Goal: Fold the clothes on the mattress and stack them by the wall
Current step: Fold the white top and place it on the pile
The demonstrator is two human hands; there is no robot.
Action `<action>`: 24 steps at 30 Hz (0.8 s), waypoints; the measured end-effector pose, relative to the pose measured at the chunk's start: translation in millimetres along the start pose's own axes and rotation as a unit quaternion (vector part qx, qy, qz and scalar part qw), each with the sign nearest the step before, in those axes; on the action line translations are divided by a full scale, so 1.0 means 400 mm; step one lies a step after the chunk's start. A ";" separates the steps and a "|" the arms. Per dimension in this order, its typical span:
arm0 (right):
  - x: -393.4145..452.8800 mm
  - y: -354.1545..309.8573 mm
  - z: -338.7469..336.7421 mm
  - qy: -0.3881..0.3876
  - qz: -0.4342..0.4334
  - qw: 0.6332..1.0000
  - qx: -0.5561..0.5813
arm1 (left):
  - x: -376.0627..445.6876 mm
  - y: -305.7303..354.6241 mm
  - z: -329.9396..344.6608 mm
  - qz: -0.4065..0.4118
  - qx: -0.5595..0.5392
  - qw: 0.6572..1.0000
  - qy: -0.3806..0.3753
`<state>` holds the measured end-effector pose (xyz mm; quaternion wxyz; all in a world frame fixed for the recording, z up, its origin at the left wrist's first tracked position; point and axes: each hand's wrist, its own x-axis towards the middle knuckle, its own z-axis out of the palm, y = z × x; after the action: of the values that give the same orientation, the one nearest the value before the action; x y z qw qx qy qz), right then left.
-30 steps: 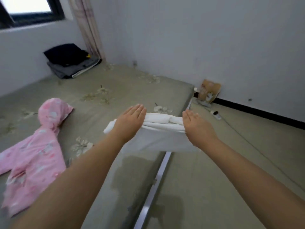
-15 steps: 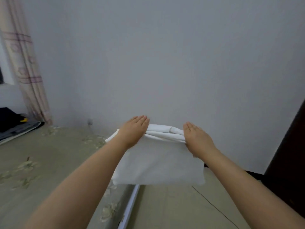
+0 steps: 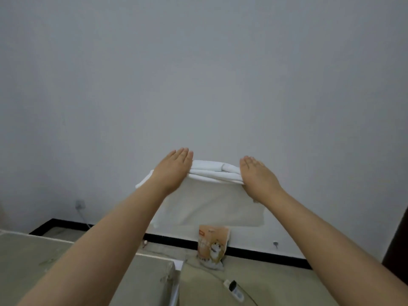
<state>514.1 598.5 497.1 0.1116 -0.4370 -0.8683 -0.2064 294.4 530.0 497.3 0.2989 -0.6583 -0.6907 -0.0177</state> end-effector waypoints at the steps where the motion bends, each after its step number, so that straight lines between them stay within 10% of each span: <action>1: 0.054 0.016 0.032 -0.003 -0.001 1.000 0.003 | 0.049 -0.007 0.035 -0.002 -0.001 1.000 -0.002; 14: 0.889 0.086 0.525 -0.016 -0.149 0.987 0.060 | 0.621 -0.191 0.543 -0.102 0.035 0.986 -0.129; 24: 1.451 -0.291 0.710 0.049 -0.329 0.937 0.105 | 0.699 -0.602 0.840 -0.267 0.112 0.939 -0.186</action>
<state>72.2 1079.6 431.0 0.1253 -0.1022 -0.9738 -0.1602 -45.5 889.7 432.5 0.2211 -0.4036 -0.8819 0.1029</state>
